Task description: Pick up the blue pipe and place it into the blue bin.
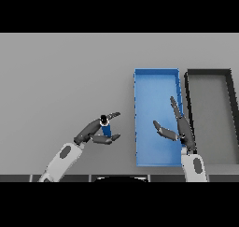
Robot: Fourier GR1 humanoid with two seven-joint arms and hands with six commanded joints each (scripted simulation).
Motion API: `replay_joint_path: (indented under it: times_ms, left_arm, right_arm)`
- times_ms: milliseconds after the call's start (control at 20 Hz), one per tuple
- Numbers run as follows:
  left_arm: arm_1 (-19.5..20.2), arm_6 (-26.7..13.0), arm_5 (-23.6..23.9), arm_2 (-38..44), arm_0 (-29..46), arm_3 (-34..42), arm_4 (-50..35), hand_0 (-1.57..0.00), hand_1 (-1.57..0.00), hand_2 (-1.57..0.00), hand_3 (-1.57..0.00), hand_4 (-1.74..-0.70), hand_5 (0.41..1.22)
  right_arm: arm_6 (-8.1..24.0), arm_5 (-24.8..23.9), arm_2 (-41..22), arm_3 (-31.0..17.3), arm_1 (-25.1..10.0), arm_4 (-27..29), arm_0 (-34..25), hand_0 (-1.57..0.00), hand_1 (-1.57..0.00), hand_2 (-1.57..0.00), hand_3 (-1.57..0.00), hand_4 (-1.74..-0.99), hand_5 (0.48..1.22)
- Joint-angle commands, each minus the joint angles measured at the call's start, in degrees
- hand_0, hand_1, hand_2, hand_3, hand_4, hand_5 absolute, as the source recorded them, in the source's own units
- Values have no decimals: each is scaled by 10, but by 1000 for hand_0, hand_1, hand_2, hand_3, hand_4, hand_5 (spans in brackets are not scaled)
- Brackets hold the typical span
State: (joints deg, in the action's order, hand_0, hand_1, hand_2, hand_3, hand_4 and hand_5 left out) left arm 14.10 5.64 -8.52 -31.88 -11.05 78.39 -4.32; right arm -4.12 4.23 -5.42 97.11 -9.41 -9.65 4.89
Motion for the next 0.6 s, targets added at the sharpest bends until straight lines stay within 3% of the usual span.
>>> replay_joint_path:
  times_ms: [0,50,100,200,300,400,550]
  left_arm:
    - [-13,-2,-2,0,-1,-4,-8,1,-118,-269,-202,-1217,635]
    - [-16,4,-7,0,4,2,-18,-39,-248,-417,-345,-1268,675]
    - [-21,5,-9,3,6,-2,-27,-179,-411,-578,-590,-1301,784]
    - [-31,7,-3,4,5,-6,-27,-648,-828,-936,-914,-1450,941]
    - [-36,10,-3,-3,14,5,-20,-981,-1095,-1164,-1112,-1551,1042]
    - [-33,8,-4,-7,10,7,-19,-1193,-1266,-1311,-1258,-1617,1106]
    - [-32,27,13,-25,24,26,1,-1378,-1415,-1438,-1411,-1541,1162]
  right_arm:
    - [0,-3,-4,0,5,-4,-1,1,1,1,1,-1188,556]
    - [3,0,0,0,3,3,-1,1,1,1,1,-1196,560]
    - [4,0,4,1,0,6,0,1,1,1,1,-1192,560]
    - [10,2,3,-5,1,6,-3,1,1,1,1,-1189,562]
    - [-1,1,2,-1,-2,2,0,1,1,1,1,-1182,562]
    - [10,-2,2,-8,-1,-2,-8,1,1,1,1,-1178,561]
    - [7,-3,-1,-8,3,-5,-4,1,1,1,1,-1176,559]
